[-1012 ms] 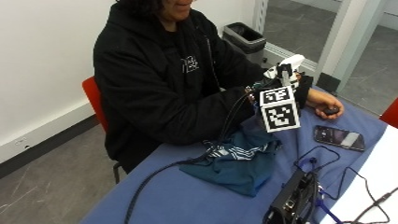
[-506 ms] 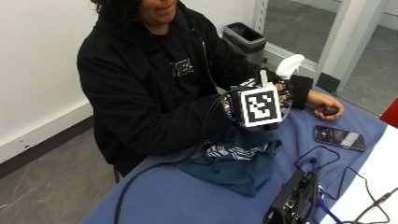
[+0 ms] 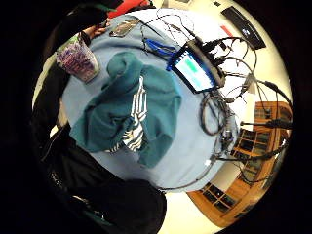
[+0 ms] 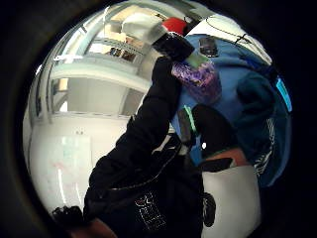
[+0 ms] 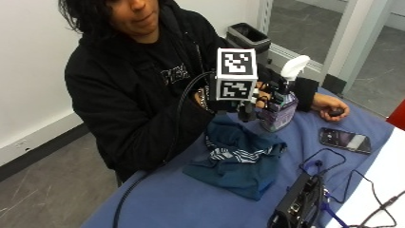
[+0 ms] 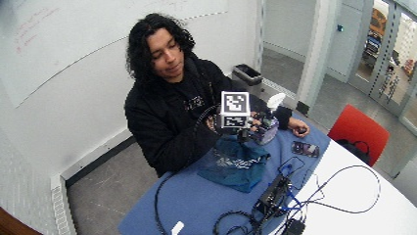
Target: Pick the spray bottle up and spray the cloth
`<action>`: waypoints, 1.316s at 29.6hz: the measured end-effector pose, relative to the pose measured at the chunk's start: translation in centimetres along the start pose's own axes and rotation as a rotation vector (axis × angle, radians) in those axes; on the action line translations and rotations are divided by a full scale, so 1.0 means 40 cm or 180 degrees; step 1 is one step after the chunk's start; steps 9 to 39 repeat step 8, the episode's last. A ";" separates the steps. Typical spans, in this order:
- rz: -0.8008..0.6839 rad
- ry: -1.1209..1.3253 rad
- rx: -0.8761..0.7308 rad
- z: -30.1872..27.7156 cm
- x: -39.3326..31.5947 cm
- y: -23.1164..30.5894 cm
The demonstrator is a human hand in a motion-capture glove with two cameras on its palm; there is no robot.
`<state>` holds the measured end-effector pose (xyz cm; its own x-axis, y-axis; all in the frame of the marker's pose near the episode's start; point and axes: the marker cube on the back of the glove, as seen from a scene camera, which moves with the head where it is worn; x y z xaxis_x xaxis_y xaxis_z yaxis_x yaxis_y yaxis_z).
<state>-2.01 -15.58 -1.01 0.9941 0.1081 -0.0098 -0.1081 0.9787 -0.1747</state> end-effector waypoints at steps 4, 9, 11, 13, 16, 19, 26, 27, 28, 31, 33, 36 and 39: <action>0.0065 0.0266 0.0008 -0.013 0.000 0.019; 0.0018 0.0394 -0.0074 -0.013 -0.009 0.030; 0.0018 0.0394 -0.0074 -0.013 -0.009 0.030; 0.0018 0.0394 -0.0074 -0.013 -0.009 0.030; 0.0018 0.0394 -0.0074 -0.013 -0.009 0.030; 0.0018 0.0394 -0.0074 -0.013 -0.009 0.030; 0.0018 0.0394 -0.0074 -0.013 -0.009 0.030; 0.0018 0.0394 -0.0074 -0.013 -0.009 0.030; 0.0018 0.0394 -0.0074 -0.013 -0.009 0.030; 0.0018 0.0394 -0.0074 -0.013 -0.009 0.030; 0.0018 0.0394 -0.0074 -0.013 -0.009 0.030; 0.0018 0.0394 -0.0074 -0.013 -0.009 0.030; 0.0018 0.0394 -0.0074 -0.013 -0.009 0.030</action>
